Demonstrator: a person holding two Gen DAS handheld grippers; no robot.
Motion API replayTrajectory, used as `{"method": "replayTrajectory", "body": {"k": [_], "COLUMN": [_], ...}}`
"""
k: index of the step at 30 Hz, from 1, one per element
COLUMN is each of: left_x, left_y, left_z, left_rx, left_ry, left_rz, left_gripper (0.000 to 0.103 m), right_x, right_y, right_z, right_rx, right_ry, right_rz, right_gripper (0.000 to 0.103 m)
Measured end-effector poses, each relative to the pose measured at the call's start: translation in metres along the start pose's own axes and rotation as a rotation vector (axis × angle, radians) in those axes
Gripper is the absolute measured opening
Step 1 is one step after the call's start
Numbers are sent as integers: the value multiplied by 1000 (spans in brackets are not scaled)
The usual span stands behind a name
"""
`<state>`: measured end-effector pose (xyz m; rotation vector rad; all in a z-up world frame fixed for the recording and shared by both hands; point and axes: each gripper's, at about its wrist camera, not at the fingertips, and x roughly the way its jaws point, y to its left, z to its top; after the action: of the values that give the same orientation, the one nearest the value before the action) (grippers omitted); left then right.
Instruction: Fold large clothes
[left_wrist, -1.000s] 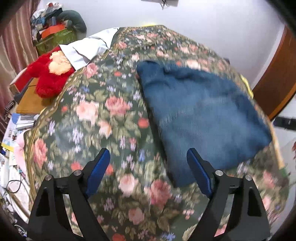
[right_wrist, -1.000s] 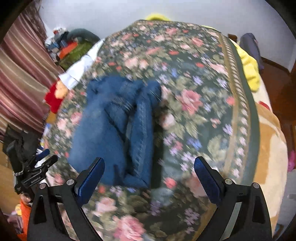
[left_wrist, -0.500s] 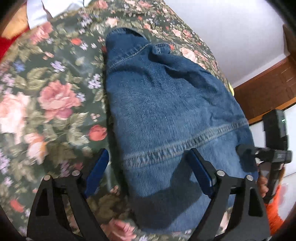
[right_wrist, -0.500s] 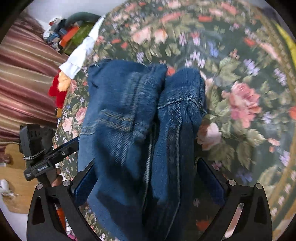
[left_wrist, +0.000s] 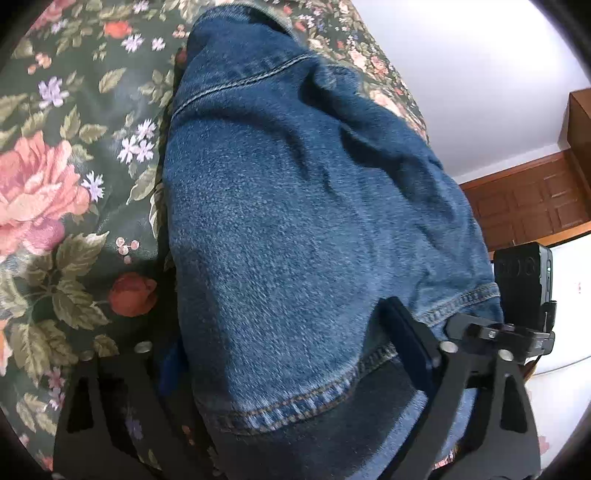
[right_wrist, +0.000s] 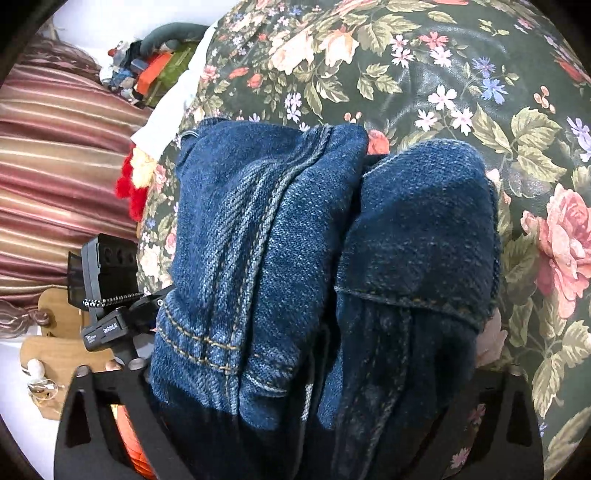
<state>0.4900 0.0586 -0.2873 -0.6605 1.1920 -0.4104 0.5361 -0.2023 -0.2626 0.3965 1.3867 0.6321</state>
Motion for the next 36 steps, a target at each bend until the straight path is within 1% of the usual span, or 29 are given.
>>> {"method": "replayTrajectory", "body": {"k": [1, 2, 4, 8, 11, 14, 17, 20, 22, 24, 27, 30, 32, 36], "left_x": [-5, -11, -20, -49, -77, -110, -149, -186, -209, -229, -237, -240, -235, -211], "left_y": [-5, -11, -21, -47, -72, -88, -97, -86, -78, -71, -59, -37, -17, 21], "left_z": [-1, -3, -7, -14, -18, -24, -31, -37, -48, -58, -62, -69, -75, -85], "left_rx": [17, 29, 40, 112, 180, 240, 269, 279, 287, 290, 272, 231, 204, 140], "left_ry": [-9, -23, -39, -82, -137, -188, -238, -284, -314, -339, -344, -329, -309, -248], "left_rz": [6, 14, 29, 77, 109, 132, 142, 143, 148, 172, 209, 240, 260, 292], "left_gripper": [83, 79, 76, 68, 67, 66, 66, 64, 64, 64, 64, 64, 64, 64], "right_x": [-3, -8, -13, -22, -28, -39, -54, -65, -67, -68, -58, -31, -14, 36], "right_y": [2, 7, 15, 30, 52, 73, 98, 125, 138, 150, 169, 182, 182, 170], "right_z": [-1, -4, -8, -20, -28, -37, -45, -51, -53, -56, -58, -62, -66, -68], "right_rx": [-12, -28, -49, -54, -77, -101, -134, -160, -180, -198, -212, -203, -198, -160], "right_ry": [-8, -29, -55, -62, -70, -88, -120, -143, -150, -152, -141, -103, -76, 18], "right_rz": [10, 17, 13, 39, 49, 63, 77, 111, 125, 138, 154, 158, 156, 136], "right_gripper": [79, 72, 66, 55, 52, 50, 50, 50, 50, 50, 50, 50, 50, 50]}}
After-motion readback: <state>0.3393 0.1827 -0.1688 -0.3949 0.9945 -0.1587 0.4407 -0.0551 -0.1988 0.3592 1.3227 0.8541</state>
